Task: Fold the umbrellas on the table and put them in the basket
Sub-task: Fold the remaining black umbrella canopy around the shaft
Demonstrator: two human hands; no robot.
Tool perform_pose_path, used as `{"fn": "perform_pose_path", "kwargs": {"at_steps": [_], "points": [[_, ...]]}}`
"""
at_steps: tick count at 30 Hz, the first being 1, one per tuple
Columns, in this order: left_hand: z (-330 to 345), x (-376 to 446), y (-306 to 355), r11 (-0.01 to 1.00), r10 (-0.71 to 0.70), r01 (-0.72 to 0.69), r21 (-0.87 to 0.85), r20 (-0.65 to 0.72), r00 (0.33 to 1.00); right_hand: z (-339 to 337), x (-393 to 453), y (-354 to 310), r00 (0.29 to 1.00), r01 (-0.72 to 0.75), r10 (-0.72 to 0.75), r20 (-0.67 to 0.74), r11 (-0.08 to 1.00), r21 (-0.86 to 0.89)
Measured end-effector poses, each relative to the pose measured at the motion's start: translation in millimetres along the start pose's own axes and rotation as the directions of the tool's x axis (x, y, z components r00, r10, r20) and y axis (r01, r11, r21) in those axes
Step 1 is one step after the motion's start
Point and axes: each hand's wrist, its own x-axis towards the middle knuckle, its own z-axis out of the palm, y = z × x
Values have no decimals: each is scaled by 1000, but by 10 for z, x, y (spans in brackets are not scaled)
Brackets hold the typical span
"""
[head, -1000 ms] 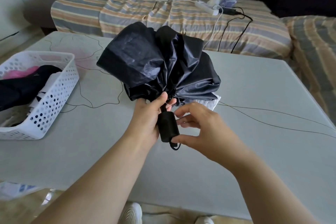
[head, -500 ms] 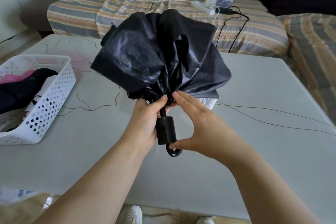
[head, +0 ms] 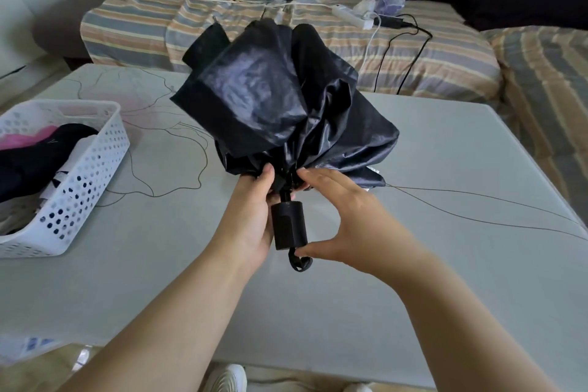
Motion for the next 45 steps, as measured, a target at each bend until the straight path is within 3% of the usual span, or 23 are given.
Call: {"fn": "perform_pose_path", "kwargs": {"at_steps": [5,18,26,38,42,45], "points": [[-5,-13,-6,999,-37,38,-35,40,999,23,36,60,994,14,-8,-109,998,56],[-24,-44,28,971,-85,90,-223,32,996,59,49,-5,980,50,-32,-194,995,87],[-96,-14,73,973,-110,116,-199,44,993,75,22,-31,972,92,-72,-225,992,80],[-184,22,199,994,7,0,-107,63,998,80,-11,34,975,77,-64,-211,995,56],[-210,25,232,984,-27,33,-177,34,999,87,-11,21,973,92,-83,-216,995,35],[-198,-17,247,996,27,-14,-85,158,987,83,-12,15,973,93,-87,-213,995,19]]}}
